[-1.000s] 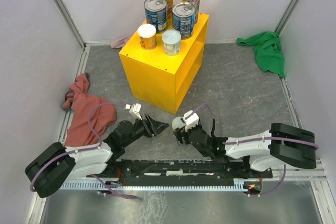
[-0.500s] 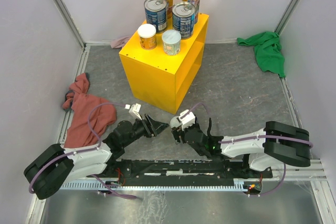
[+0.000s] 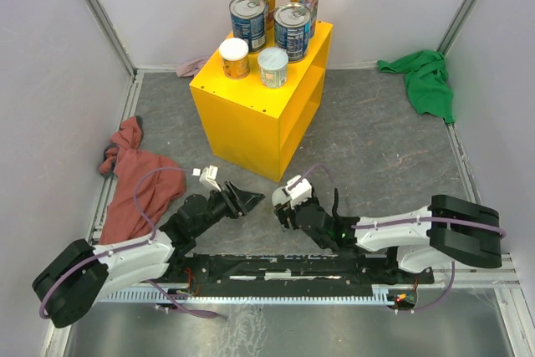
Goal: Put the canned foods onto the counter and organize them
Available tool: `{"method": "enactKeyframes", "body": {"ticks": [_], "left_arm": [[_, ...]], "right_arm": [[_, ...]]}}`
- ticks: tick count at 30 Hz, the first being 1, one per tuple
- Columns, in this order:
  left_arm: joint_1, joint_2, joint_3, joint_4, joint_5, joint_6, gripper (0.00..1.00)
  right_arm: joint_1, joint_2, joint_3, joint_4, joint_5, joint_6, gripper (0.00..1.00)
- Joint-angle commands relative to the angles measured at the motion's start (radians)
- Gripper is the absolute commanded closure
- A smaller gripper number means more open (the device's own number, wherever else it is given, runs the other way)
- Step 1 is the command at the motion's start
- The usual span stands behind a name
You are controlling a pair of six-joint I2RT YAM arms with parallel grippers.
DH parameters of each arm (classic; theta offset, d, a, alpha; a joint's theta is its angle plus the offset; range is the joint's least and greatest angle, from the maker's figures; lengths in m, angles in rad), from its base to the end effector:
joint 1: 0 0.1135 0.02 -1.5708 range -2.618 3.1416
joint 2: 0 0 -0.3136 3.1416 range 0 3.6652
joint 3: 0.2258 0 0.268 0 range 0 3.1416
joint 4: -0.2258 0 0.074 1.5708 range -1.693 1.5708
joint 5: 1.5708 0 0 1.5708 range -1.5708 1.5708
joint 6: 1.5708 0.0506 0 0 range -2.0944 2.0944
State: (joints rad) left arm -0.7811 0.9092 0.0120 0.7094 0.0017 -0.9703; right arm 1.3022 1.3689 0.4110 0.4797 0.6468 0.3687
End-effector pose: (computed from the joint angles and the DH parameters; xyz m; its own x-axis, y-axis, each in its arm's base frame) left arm 0.1133 -0.1124 0.1710 -0.6568 -0.5107 -0.5549 0.2891 0.5091 -0.8107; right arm 0.0979 0.2407 0.1890 -0.3400 -0.1516 -0.9281 -0.5412 0.8386 0.0613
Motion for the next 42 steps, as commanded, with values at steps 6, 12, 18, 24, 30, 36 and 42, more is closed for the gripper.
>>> {"method": "enactKeyframes", "body": {"ticks": [6, 12, 18, 24, 30, 36, 42], "left_arm": [[-0.001, -0.096, -0.038, -0.09, -0.097, -0.05, 0.29], [-0.003, -0.11, -0.036, -0.111, -0.106, -0.051, 0.29], [-0.003, -0.1, -0.038, -0.107, -0.112, -0.058, 0.29], [-0.002, -0.106, -0.04, -0.112, -0.113, -0.06, 0.29], [-0.002, -0.111, -0.04, -0.116, -0.113, -0.061, 0.29], [-0.002, -0.11, -0.039, -0.116, -0.111, -0.061, 0.29], [-0.002, -0.117, -0.033, -0.122, -0.106, -0.058, 0.29]], "right_arm": [[0.034, -0.142, 0.058, -0.054, 0.024, -0.035, 0.78], [0.083, -0.241, 0.123, -0.168, 0.07, -0.075, 0.84], [0.131, -0.289, 0.205, -0.264, 0.112, -0.109, 0.86], [0.182, -0.3, 0.304, -0.342, 0.158, -0.154, 0.9], [0.217, -0.293, 0.43, -0.419, 0.186, -0.198, 0.91], [0.229, -0.243, 0.578, -0.487, 0.196, -0.248, 0.94], [0.229, -0.175, 0.743, -0.521, 0.208, -0.328, 0.94]]}}
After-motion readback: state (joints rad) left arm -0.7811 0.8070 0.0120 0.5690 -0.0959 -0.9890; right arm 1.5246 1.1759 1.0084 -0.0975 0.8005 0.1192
